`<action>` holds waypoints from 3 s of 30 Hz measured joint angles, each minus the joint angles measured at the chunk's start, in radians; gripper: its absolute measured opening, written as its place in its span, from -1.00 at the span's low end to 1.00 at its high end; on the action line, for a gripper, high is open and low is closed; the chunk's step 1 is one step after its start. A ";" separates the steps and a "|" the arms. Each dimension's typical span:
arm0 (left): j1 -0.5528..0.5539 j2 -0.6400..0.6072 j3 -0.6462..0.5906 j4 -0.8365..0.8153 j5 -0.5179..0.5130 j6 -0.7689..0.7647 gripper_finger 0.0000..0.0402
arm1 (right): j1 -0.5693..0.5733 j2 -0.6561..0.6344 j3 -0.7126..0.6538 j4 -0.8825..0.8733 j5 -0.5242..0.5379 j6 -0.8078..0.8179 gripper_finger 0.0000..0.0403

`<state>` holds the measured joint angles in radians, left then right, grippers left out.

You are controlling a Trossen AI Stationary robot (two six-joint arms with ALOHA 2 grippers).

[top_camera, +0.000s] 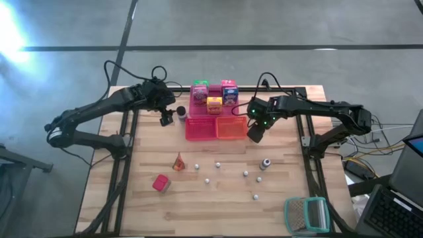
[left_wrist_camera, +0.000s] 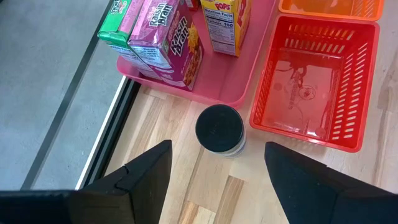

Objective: Pick & Place Kitchen Items
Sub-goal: Put the large yellow food coloring bottle into the orange bin

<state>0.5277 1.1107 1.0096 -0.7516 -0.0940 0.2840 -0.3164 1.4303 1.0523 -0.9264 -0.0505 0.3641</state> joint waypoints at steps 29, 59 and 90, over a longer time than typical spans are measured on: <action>0.000 0.000 0.000 0.000 0.000 0.000 0.30 | 0.000 -0.002 -0.027 0.014 -0.007 -0.001 -0.71; 0.000 0.000 0.000 0.000 0.000 0.000 0.30 | -0.003 0.015 0.366 -0.138 -0.026 -0.093 -0.79; 0.000 0.000 0.000 0.000 0.000 0.000 0.30 | -0.029 0.584 0.782 -0.151 -0.032 -0.367 -0.78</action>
<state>0.5278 1.1103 1.0093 -0.7516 -0.0940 0.2840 -0.3450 2.0143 1.8345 -1.0773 -0.0826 -0.0030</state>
